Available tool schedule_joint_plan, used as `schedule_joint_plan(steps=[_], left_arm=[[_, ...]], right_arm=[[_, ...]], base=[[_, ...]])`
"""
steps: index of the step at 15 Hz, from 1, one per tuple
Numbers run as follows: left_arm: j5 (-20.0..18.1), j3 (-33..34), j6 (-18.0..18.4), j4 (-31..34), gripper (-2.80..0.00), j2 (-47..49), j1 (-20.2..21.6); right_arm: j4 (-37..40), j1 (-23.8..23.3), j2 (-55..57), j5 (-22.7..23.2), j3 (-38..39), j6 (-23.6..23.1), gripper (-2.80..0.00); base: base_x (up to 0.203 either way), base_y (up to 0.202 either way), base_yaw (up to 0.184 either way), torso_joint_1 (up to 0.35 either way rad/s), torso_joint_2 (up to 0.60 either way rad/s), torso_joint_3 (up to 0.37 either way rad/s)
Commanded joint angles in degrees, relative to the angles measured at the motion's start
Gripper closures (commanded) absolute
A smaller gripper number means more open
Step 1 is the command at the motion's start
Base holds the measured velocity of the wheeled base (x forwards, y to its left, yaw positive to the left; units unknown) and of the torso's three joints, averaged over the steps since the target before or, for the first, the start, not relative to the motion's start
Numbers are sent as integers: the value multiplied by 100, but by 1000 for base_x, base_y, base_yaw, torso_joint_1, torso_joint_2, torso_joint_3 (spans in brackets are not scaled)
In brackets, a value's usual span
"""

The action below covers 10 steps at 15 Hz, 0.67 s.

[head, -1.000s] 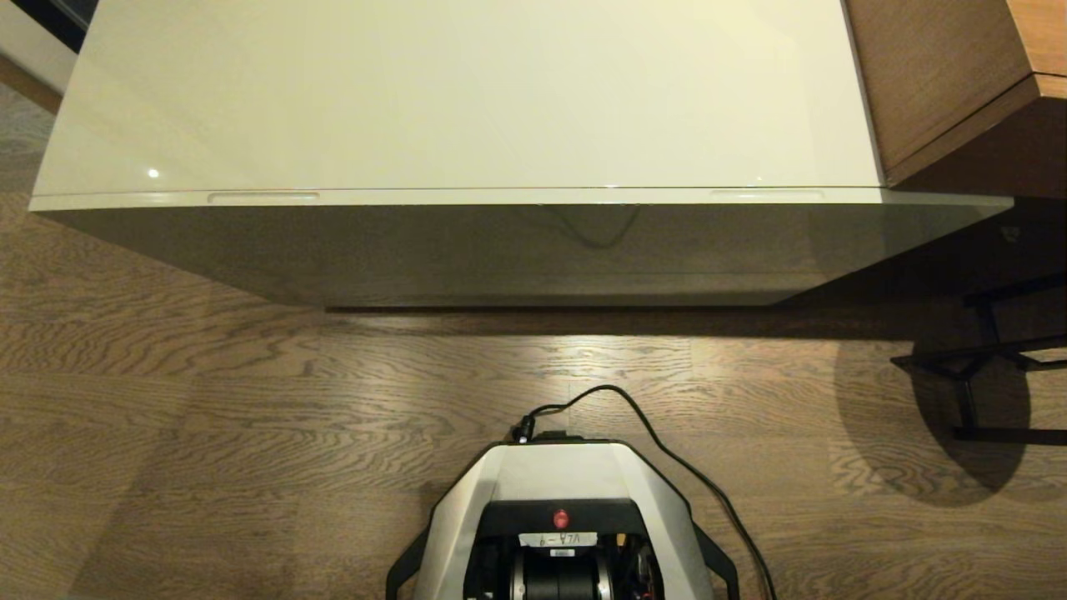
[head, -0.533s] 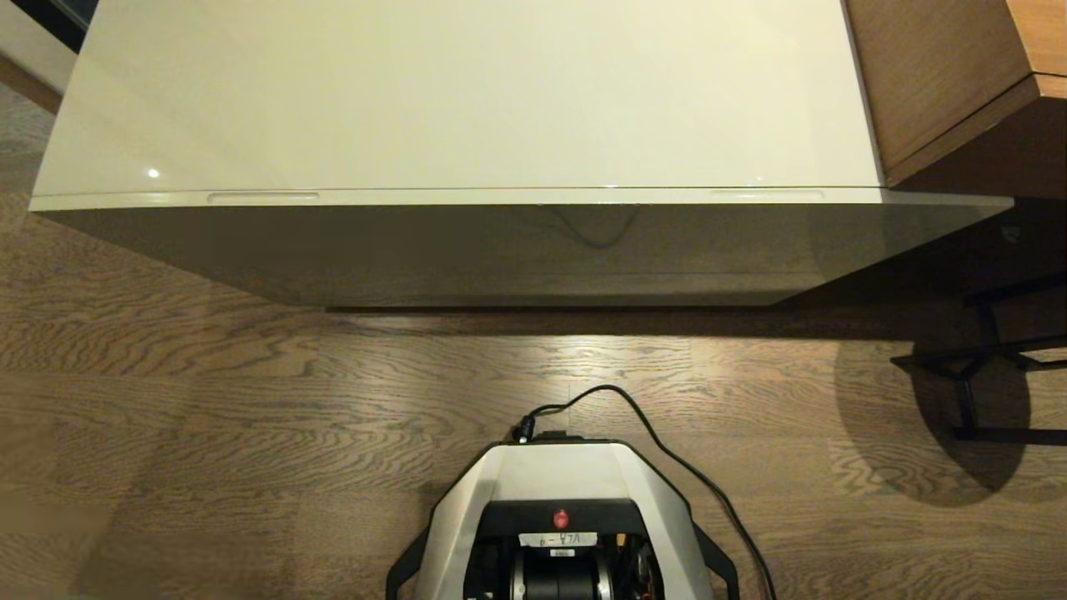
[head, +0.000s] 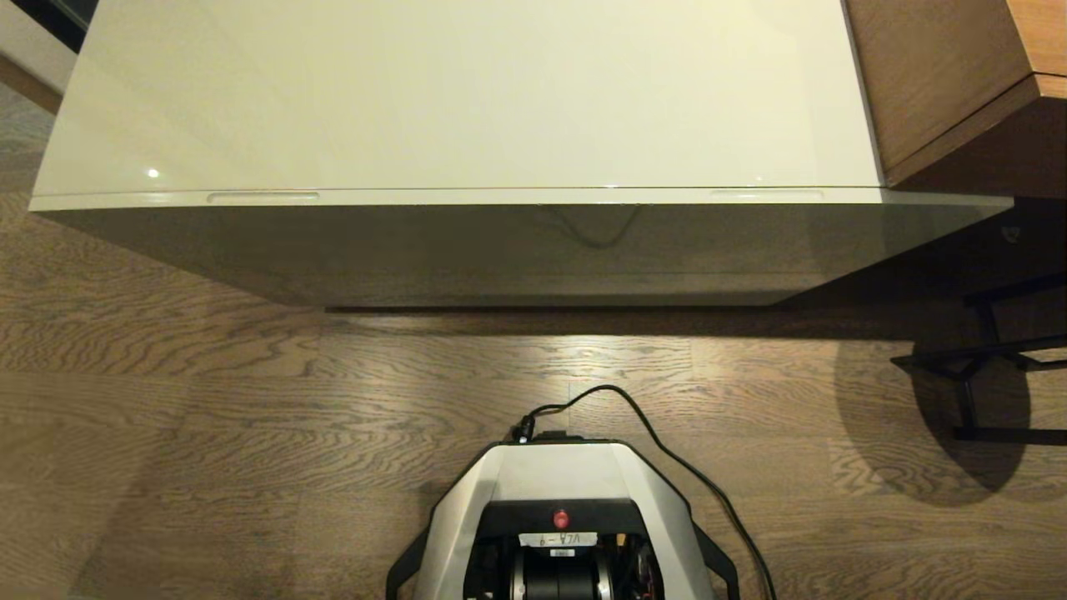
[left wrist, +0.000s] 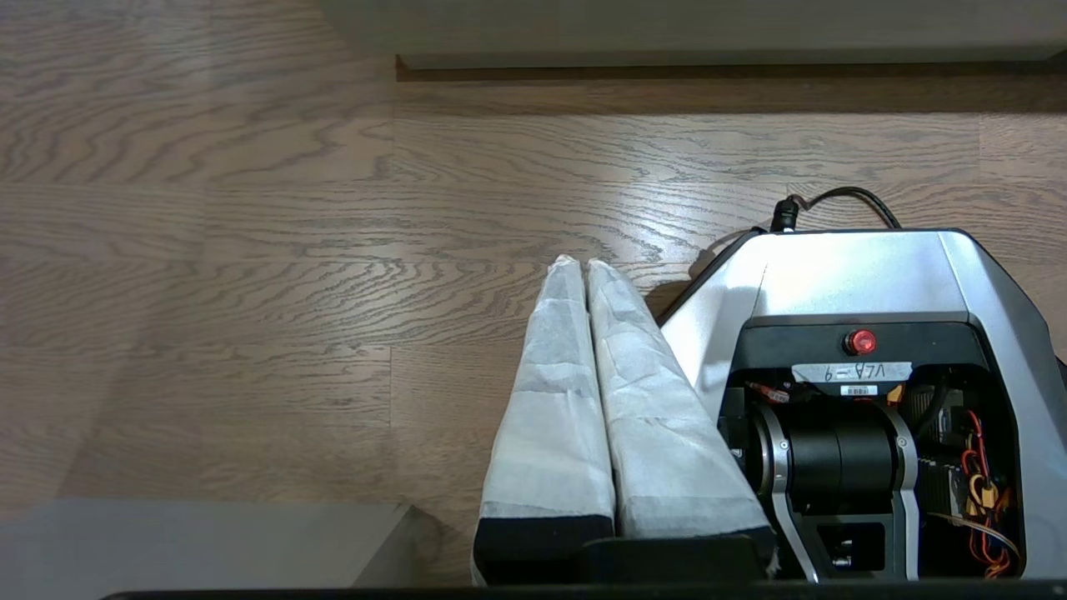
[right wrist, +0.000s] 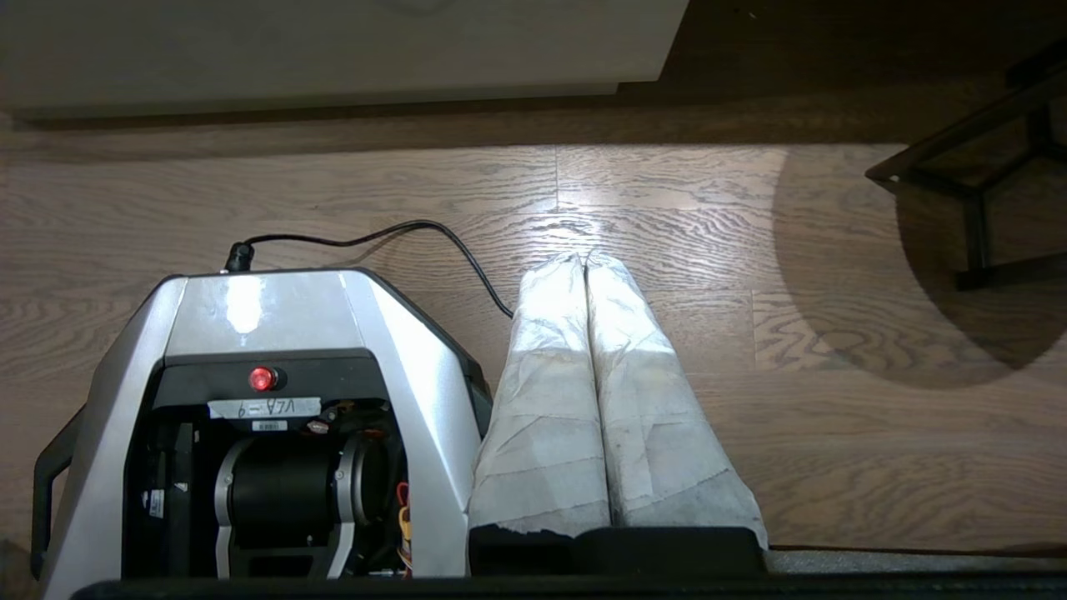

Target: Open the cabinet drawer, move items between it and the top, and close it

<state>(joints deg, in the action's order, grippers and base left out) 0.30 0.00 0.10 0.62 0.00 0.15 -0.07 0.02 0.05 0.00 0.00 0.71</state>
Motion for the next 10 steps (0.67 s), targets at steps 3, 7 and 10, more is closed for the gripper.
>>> schedule_joint_plan(steps=[3, 7, 10], left_arm=[[5, 0, -1, 0, 0, 9, 2], [5, 0, -1, 0, 0, 9, 2], [5, 0, -1, 0, 0, 9, 2]], right_arm=[[-1, 6, 4, 0, 9, -3, 0], [-1, -2, 4, 0, 9, 0, 0], [-1, 6, 4, 0, 9, 0, 0]], base=[[0, 0, 0, 0, 0, 0], [0, 0, 0, 0, 0, 0], [0, 0, 0, 0, 0, 0]])
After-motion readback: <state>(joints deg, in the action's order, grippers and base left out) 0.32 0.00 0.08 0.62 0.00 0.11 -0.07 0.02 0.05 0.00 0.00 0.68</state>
